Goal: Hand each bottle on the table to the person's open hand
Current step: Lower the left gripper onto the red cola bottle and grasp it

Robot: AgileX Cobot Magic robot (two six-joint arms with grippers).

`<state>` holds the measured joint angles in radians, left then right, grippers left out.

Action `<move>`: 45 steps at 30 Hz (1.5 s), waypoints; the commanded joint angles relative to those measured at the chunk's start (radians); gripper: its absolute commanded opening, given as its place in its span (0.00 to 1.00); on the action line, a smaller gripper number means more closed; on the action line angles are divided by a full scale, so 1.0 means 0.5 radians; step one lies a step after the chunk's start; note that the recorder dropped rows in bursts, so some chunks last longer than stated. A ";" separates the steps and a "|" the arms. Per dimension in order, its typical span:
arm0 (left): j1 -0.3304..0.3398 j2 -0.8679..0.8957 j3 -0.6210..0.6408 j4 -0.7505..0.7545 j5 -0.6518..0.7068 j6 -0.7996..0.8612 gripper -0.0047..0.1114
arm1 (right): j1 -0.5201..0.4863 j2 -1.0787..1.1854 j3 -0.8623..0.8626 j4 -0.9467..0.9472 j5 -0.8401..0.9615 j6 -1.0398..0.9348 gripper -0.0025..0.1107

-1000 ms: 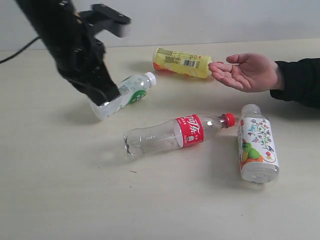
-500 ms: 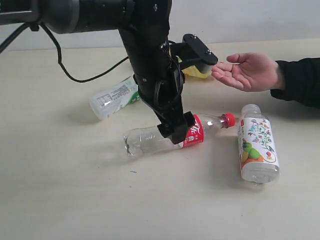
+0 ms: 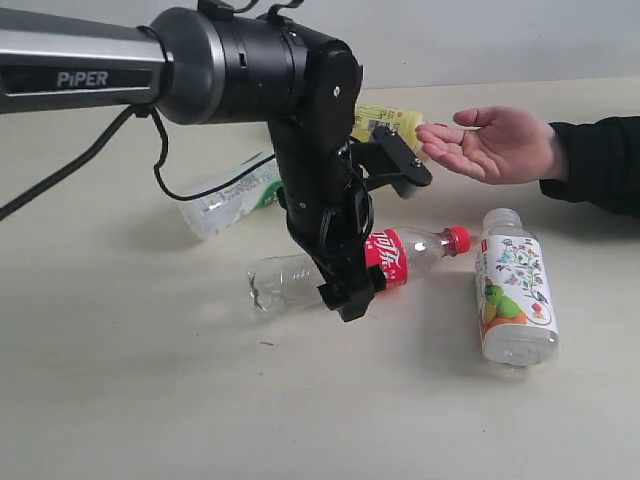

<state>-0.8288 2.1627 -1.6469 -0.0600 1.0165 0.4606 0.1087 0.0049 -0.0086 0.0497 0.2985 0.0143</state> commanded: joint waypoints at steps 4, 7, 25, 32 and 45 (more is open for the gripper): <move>0.005 0.094 -0.013 0.003 -0.071 0.019 0.92 | -0.009 -0.010 0.005 0.000 -0.016 -0.010 0.02; 0.005 0.135 -0.013 0.003 -0.071 0.019 0.92 | -0.009 -0.010 0.005 0.000 -0.016 -0.010 0.02; 0.005 0.161 -0.013 0.003 0.043 0.014 0.04 | -0.009 -0.010 0.005 0.000 -0.016 -0.010 0.02; 0.005 0.131 -0.013 0.008 0.160 -0.052 0.04 | -0.009 -0.010 0.005 0.000 -0.016 -0.010 0.02; 0.002 -0.181 -0.013 0.012 0.350 -0.307 0.04 | -0.009 -0.010 0.005 0.004 -0.016 -0.010 0.02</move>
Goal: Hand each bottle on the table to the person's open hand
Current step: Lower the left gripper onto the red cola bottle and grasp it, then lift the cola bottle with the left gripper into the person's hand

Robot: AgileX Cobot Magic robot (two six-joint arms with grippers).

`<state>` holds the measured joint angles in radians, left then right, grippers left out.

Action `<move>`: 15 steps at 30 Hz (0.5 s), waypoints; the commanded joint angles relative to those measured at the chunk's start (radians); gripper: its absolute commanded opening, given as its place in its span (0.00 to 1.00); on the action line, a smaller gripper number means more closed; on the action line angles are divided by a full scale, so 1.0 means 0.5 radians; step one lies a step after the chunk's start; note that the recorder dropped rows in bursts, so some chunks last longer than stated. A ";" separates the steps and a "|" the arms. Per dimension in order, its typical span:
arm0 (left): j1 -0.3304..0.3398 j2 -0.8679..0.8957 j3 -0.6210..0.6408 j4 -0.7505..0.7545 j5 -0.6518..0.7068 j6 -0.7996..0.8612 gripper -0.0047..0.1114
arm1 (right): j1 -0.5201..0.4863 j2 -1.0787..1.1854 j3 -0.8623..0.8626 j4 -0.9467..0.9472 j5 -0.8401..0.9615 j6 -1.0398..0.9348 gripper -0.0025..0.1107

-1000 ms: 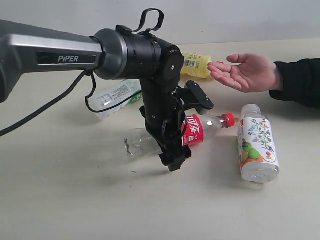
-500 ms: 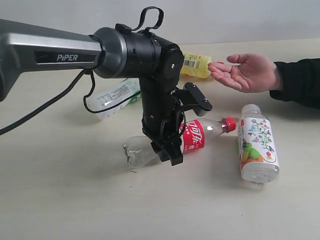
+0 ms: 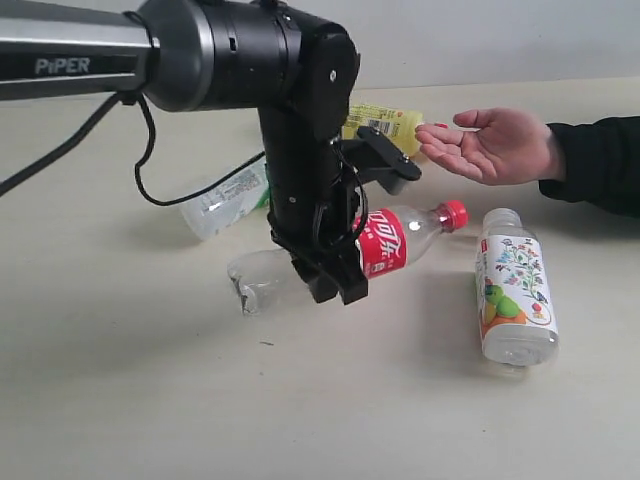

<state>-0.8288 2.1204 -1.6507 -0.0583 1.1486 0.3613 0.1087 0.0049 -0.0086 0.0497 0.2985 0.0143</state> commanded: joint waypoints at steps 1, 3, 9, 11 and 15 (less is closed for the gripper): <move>0.002 -0.113 -0.005 0.009 0.108 -0.141 0.04 | -0.009 -0.010 0.005 0.004 -0.016 -0.010 0.02; -0.006 -0.161 -0.005 -0.019 0.122 -0.249 0.04 | -0.009 -0.010 0.005 0.004 -0.016 -0.010 0.02; -0.129 -0.262 -0.006 -0.037 -0.085 -0.866 0.04 | -0.009 -0.010 0.005 0.004 -0.016 -0.010 0.02; -0.209 -0.271 -0.031 -0.137 -0.334 -1.244 0.04 | -0.009 -0.010 0.005 0.004 -0.016 -0.010 0.02; -0.256 -0.241 -0.151 -0.632 -0.751 -1.412 0.04 | -0.009 -0.010 0.005 0.000 -0.016 -0.010 0.02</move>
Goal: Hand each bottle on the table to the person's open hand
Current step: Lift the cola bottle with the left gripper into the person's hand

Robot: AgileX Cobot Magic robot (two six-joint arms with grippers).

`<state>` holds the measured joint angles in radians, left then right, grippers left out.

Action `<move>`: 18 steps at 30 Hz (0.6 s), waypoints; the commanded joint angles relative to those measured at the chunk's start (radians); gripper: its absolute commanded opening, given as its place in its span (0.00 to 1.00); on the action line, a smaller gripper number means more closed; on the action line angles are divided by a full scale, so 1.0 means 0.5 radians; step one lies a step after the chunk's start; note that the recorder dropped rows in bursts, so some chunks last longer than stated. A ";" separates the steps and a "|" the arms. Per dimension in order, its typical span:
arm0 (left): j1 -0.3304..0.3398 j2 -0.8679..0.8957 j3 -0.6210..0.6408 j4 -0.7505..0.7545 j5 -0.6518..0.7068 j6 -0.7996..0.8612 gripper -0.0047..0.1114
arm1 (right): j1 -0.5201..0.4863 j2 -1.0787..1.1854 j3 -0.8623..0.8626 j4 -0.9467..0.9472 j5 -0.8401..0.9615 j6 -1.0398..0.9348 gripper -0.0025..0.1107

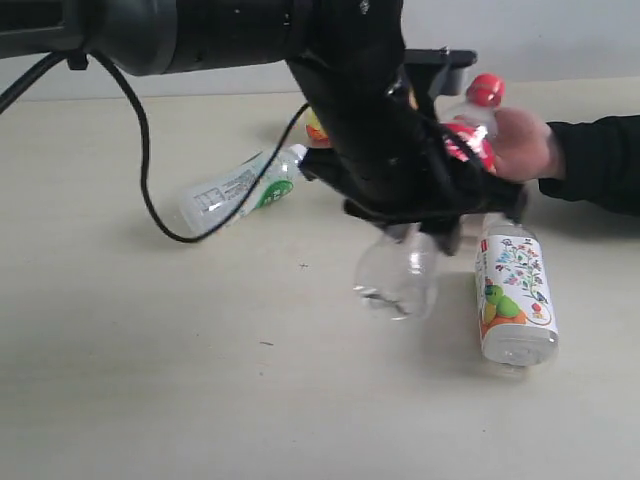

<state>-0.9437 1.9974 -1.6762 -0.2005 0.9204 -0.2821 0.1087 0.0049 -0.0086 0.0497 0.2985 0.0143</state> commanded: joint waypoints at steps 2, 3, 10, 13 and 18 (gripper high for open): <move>-0.015 0.091 -0.311 -0.460 -0.298 -0.130 0.04 | -0.009 -0.010 0.005 0.000 -0.016 -0.010 0.02; -0.007 0.127 -0.380 -0.472 -0.268 -0.150 0.04 | -0.009 -0.010 0.005 0.000 -0.016 -0.010 0.02; 0.174 0.661 -1.078 -0.626 -0.351 -0.538 0.04 | -0.009 -0.010 0.005 0.004 -0.016 -0.010 0.02; 0.288 0.828 -1.124 -1.037 -0.426 -0.364 0.04 | -0.009 -0.010 0.005 0.004 -0.016 -0.010 0.02; 0.359 0.954 -1.124 -1.420 -0.483 -0.066 0.04 | -0.009 -0.010 0.005 0.004 -0.016 -0.010 0.02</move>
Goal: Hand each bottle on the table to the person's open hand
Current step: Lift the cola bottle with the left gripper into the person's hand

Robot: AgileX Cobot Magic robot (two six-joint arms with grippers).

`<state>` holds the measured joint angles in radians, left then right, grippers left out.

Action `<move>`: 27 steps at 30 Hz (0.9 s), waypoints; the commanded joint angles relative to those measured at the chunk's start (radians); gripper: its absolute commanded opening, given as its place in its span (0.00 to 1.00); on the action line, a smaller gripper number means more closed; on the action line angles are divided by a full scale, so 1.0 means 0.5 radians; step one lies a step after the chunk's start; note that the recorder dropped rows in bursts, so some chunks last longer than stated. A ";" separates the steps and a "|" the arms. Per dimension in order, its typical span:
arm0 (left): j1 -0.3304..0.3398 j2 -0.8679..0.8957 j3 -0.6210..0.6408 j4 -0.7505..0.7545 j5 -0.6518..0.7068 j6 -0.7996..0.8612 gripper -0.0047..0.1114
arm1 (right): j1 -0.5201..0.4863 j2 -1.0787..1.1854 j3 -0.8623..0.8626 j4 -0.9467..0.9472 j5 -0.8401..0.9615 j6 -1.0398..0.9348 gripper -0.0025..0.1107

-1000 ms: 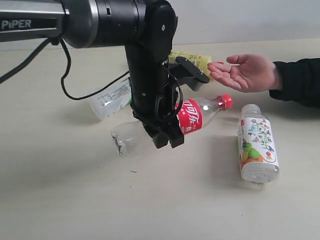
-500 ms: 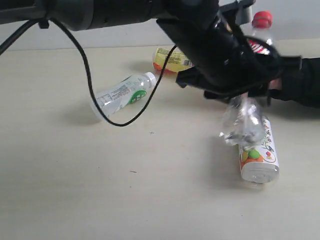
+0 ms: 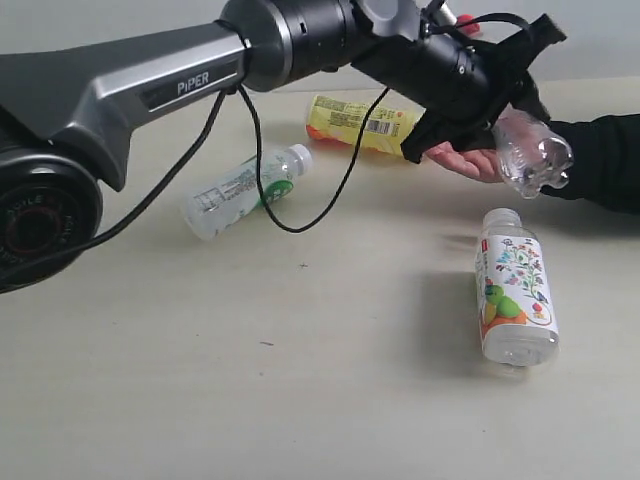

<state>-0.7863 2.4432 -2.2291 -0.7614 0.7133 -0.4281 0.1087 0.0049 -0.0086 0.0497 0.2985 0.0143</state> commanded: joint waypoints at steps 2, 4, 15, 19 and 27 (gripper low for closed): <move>0.068 0.092 -0.019 -0.373 -0.072 0.306 0.04 | -0.009 -0.010 0.005 0.004 -0.016 -0.010 0.02; 0.089 0.112 -0.019 -0.399 -0.072 0.350 0.04 | -0.009 -0.010 0.005 0.004 -0.016 -0.010 0.02; 0.143 0.184 -0.019 -0.531 -0.096 0.481 0.04 | -0.009 -0.010 0.005 0.004 -0.016 -0.010 0.02; 0.143 0.228 -0.019 -0.650 -0.124 0.552 0.04 | -0.009 -0.010 0.005 0.004 -0.016 -0.010 0.02; 0.143 0.263 -0.019 -0.715 -0.138 0.635 0.05 | -0.009 -0.010 0.005 0.001 -0.016 -0.010 0.02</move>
<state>-0.7173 2.5803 -2.2306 -1.1006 0.6602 -0.1294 0.1087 0.0049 -0.0086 0.0497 0.2985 0.0143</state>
